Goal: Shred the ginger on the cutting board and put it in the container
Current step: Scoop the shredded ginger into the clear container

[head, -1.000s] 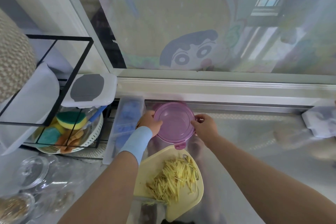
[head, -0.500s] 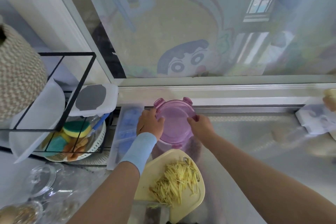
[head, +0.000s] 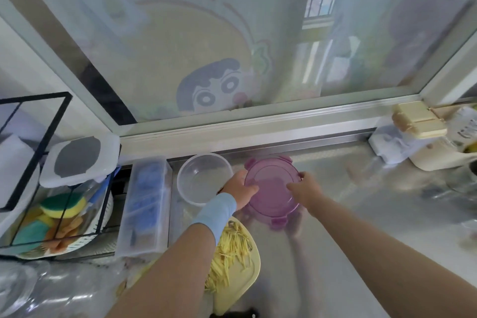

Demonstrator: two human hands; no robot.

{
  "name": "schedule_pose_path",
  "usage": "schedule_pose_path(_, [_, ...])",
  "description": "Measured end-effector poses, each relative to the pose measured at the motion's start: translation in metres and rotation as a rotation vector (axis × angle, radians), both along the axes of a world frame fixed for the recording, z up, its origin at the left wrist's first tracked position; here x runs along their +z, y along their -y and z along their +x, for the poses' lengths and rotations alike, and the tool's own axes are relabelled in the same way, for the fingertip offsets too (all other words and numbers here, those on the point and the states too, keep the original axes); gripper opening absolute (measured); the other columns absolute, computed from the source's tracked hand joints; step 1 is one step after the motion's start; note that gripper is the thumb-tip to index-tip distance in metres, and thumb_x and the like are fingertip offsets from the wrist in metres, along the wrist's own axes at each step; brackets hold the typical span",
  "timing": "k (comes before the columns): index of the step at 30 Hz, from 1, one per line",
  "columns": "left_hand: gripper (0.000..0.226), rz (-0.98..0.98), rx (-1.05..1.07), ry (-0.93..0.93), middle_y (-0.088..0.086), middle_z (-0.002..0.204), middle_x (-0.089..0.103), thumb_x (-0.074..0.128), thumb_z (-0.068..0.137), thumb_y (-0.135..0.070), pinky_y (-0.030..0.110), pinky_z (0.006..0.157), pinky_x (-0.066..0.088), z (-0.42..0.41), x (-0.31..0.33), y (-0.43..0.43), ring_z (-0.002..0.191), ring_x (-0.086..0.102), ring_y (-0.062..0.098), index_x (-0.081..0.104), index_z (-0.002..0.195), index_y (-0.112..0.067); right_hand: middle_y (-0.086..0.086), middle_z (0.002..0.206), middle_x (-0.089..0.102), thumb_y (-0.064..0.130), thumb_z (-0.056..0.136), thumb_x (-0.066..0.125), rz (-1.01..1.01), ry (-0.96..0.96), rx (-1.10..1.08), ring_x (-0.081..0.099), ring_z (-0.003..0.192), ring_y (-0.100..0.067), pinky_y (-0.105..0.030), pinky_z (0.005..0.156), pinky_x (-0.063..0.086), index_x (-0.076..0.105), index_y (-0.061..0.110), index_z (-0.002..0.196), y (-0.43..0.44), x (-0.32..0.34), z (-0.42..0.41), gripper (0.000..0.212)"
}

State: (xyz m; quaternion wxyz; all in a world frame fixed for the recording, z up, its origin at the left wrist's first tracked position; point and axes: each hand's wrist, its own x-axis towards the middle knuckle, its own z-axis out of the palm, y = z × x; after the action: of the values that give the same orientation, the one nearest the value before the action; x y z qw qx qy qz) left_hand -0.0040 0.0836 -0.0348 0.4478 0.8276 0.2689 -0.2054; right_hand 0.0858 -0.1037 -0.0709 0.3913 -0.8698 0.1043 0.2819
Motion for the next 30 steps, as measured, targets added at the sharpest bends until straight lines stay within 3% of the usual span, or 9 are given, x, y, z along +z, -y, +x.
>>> schedule_pose_path(4, [0.072, 0.02, -0.055, -0.006, -0.008, 0.153, 0.035, 0.056, 0.088, -0.045, 0.037, 0.11, 0.033, 0.0, -0.006, 0.012, 0.135, 0.041, 0.018, 0.024, 0.152, -0.03, -0.016, 0.126, 0.056, 0.024, 0.079, 0.074, -0.096, 0.03, 0.135, 0.057, 0.112, -0.036, -0.048, 0.097, 0.051, 0.042, 0.008, 0.138, 0.004, -0.003, 0.0, 0.069])
schedule_pose_path(7, [0.068, -0.005, -0.054, 0.017, -0.008, 0.15, 0.041, 0.057, 0.087, -0.046, 0.038, 0.11, 0.035, -0.008, -0.007, 0.012, 0.134, 0.043, 0.015, 0.032, 0.149, -0.03, -0.015, 0.139, 0.049, 0.022, 0.082, 0.071, -0.173, 0.085, 0.254, 0.047, 0.128, -0.035, -0.043, 0.105, 0.043, 0.036, 0.01, 0.147, 0.001, 0.003, -0.005, 0.075])
schedule_pose_path(10, [0.063, 0.024, -0.066, 0.031, -0.013, 0.141, 0.049, 0.053, 0.08, -0.052, 0.041, 0.106, 0.041, -0.026, -0.001, 0.006, 0.131, 0.047, 0.015, 0.044, 0.14, -0.034, -0.011, 0.143, 0.05, 0.022, 0.083, 0.069, -0.177, 0.147, 0.356, 0.048, 0.13, -0.032, -0.043, 0.107, 0.044, 0.038, 0.022, 0.152, -0.008, 0.014, -0.018, 0.075])
schedule_pose_path(13, [0.059, 0.055, -0.023, 0.055, -0.014, 0.139, 0.047, 0.052, 0.085, -0.045, 0.038, 0.095, 0.051, -0.058, 0.008, -0.003, 0.127, 0.048, 0.014, 0.042, 0.142, -0.034, -0.003, 0.14, 0.054, 0.019, 0.092, 0.06, -0.2, 0.197, 0.524, 0.052, 0.127, -0.027, -0.035, 0.103, 0.045, 0.05, 0.021, 0.145, -0.02, 0.031, -0.05, 0.054])
schedule_pose_path(16, [0.053, 0.087, 0.007, 0.065, -0.011, 0.143, 0.047, 0.054, 0.091, -0.038, 0.03, 0.094, 0.046, -0.104, 0.007, -0.009, 0.124, 0.05, 0.014, 0.042, 0.142, -0.033, -0.001, 0.13, 0.062, 0.015, 0.098, 0.052, -0.243, 0.231, 0.914, 0.057, 0.122, -0.021, -0.029, 0.099, 0.047, 0.062, 0.014, 0.129, -0.031, 0.048, -0.109, 0.033])
schedule_pose_path(19, [0.046, 0.116, 0.048, 0.057, -0.011, 0.135, 0.051, 0.055, 0.092, -0.034, 0.03, 0.091, 0.047, -0.156, 0.006, -0.015, 0.117, 0.054, 0.014, 0.049, 0.137, -0.032, 0.009, 0.116, 0.066, 0.029, 0.091, 0.061, -0.19, 0.171, 1.109, 0.062, 0.109, -0.014, -0.027, 0.094, 0.049, 0.068, 0.027, 0.113, -0.029, 0.038, -0.172, 0.023])
schedule_pose_path(23, [0.039, 0.233, 0.078, 0.067, -0.008, 0.131, 0.054, 0.054, 0.091, -0.033, 0.037, 0.104, 0.042, -0.23, -0.005, -0.023, 0.12, 0.051, 0.016, 0.055, 0.13, -0.031, 0.006, 0.12, 0.059, 0.049, 0.078, 0.071, -0.354, 0.129, 1.294, 0.056, 0.114, -0.02, -0.035, 0.094, 0.049, 0.06, 0.031, 0.12, -0.025, 0.009, -0.24, 0.047])
schedule_pose_path(25, [0.037, 0.26, 0.118, 0.076, -0.006, 0.13, 0.052, 0.053, 0.092, -0.032, 0.039, 0.105, 0.041, -0.264, -0.013, -0.028, 0.123, 0.049, 0.017, 0.055, 0.13, -0.031, 0.0, 0.125, 0.056, 0.041, 0.082, 0.072, -0.434, 0.187, 1.342, 0.054, 0.116, -0.025, -0.036, 0.094, 0.048, 0.056, 0.024, 0.128, -0.025, -0.005, -0.262, 0.052])
schedule_pose_path(30, [0.036, 0.268, 0.214, 0.134, -0.007, 0.126, 0.051, 0.049, 0.094, -0.022, 0.034, 0.102, 0.042, -0.329, -0.022, -0.035, 0.119, 0.049, 0.015, 0.056, 0.128, -0.029, -0.01, 0.127, 0.053, 0.01, 0.097, 0.05, -0.513, 0.428, 1.366, 0.054, 0.113, -0.03, -0.04, 0.092, 0.044, 0.051, 0.011, 0.125, -0.03, -0.018, -0.295, 0.028])
